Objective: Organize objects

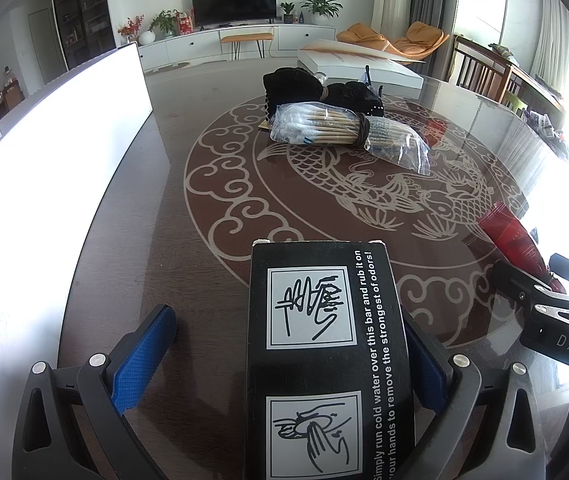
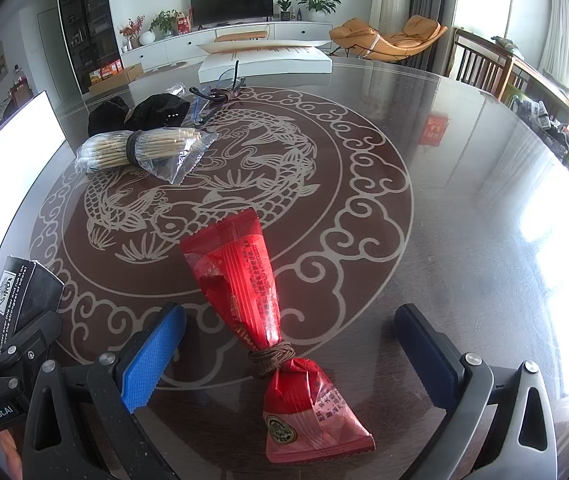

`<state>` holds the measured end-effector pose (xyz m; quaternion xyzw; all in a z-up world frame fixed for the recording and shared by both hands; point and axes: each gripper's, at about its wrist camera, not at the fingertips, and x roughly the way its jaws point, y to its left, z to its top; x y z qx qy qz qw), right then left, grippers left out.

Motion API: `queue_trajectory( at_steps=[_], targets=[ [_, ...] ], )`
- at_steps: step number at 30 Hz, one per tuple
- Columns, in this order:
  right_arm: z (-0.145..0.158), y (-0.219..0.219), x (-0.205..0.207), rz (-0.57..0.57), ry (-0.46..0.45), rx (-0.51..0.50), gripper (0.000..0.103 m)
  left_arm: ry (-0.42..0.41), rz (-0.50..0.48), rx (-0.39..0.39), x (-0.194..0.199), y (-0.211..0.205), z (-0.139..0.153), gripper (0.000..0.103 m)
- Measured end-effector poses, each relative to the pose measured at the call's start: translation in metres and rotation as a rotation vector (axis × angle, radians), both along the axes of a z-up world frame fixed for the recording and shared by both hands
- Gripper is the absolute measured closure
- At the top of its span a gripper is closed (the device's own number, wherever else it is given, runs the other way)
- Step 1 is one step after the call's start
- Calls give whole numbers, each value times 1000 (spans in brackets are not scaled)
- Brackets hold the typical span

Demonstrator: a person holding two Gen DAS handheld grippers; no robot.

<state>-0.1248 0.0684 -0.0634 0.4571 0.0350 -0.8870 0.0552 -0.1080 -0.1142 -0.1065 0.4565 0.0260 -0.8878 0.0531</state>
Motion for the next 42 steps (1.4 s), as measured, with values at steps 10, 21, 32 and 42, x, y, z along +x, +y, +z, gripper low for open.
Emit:
queue_trajectory(
  at_steps=[10,21,32,42],
  targets=[
    [1,0,0,0,0,0,0,0,0,0,0,0,0,0],
    [0,0,0,0,0,0,0,0,0,0,0,0,0,0],
    [1,0,0,0,0,0,0,0,0,0,0,0,0,0],
    [1,0,0,0,0,0,0,-4,-16,2,-1,-1,0,0]
  ],
)
